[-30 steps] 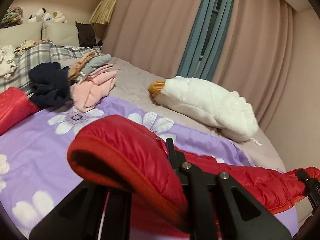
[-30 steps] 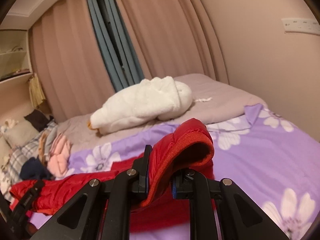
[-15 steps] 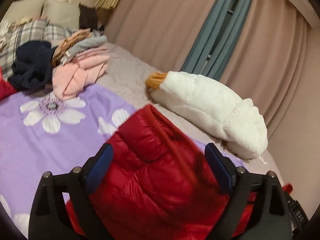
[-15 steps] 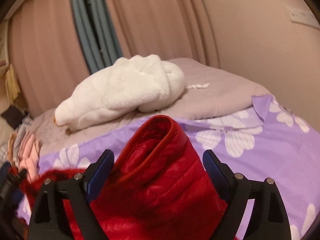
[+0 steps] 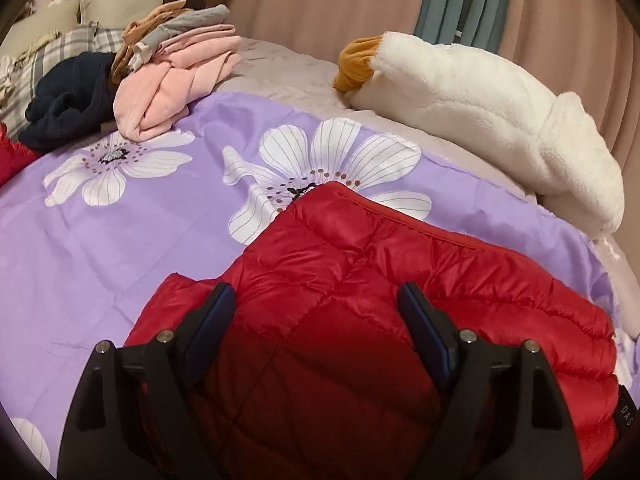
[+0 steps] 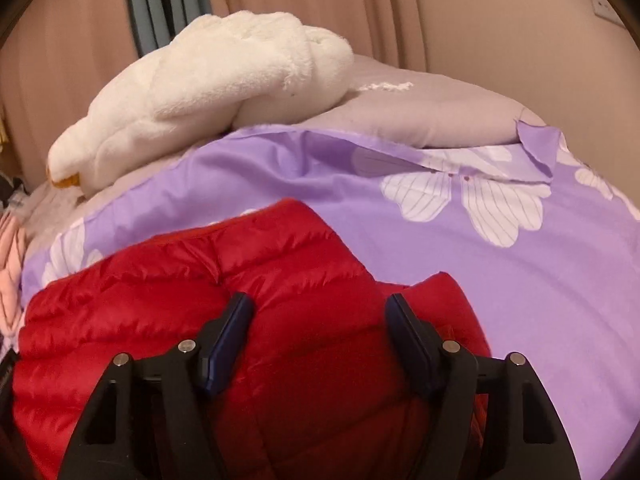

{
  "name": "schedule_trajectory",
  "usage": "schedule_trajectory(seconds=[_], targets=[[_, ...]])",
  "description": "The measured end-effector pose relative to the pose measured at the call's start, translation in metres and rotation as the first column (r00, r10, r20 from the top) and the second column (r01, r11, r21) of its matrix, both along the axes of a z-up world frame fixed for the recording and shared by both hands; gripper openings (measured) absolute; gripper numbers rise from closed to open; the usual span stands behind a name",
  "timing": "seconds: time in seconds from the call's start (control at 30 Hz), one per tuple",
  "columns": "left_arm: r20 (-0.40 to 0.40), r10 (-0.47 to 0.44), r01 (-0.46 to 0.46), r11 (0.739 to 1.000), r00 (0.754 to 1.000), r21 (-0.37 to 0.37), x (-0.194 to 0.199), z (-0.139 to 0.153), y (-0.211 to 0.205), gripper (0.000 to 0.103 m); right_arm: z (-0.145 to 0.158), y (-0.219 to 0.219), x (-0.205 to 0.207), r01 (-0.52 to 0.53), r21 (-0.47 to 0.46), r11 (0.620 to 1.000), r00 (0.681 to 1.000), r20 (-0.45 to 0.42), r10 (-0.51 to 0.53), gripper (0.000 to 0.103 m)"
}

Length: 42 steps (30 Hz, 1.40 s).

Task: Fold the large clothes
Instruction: 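Press both grippers down on the folded jacket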

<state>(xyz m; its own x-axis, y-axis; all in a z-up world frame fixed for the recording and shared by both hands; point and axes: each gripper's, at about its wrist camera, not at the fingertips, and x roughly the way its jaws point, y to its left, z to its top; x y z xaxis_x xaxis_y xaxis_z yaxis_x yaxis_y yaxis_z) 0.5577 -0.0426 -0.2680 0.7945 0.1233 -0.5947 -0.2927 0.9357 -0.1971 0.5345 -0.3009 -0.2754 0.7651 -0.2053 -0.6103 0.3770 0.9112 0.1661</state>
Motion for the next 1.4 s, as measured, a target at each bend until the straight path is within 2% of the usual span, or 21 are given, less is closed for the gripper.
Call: schedule_trajectory(seconds=[0.07, 0.17, 0.37, 0.67, 0.87, 1.2, 1.4], targets=[[0.004, -0.004, 0.004, 1.0, 1.0, -0.016, 0.0, -0.005, 0.001, 0.085, -0.003, 0.004, 0.002, 0.002, -0.021, 1.0, 1.0, -0.004, -0.003, 0.071], [0.0, -0.014, 0.013, 0.999, 1.0, -0.041, 0.003, -0.009, 0.003, 0.087, -0.009, 0.0, 0.003, 0.001, -0.004, 1.0, 1.0, 0.003, -0.001, 0.071], [-0.004, -0.012, 0.012, 0.999, 1.0, -0.036, 0.005, -0.01, 0.001, 0.089, -0.011, -0.001, 0.001, 0.0, 0.007, 1.0, 1.0, 0.011, 0.0, 0.072], [-0.002, -0.008, 0.007, 0.999, 1.0, -0.041, 0.006, -0.012, 0.001, 0.09, -0.01, -0.002, 0.0, -0.008, 0.02, 1.0, 1.0, 0.023, 0.008, 0.078], [0.027, -0.019, 0.022, 0.996, 0.999, -0.091, 0.002, -0.011, 0.007, 0.093, -0.01, -0.003, 0.0, -0.015, 0.029, 0.999, 1.0, 0.027, 0.014, 0.082], [-0.037, 0.033, -0.032, 0.999, 0.999, 0.028, 0.007, -0.008, -0.007, 0.097, -0.01, 0.0, 0.002, -0.008, 0.011, 1.0, 1.0, 0.011, 0.008, 0.083], [-0.033, 0.023, -0.023, 1.0, 0.999, -0.001, 0.006, -0.008, -0.002, 0.098, -0.01, -0.001, 0.0, -0.008, 0.014, 1.0, 1.0, 0.012, 0.008, 0.083]])
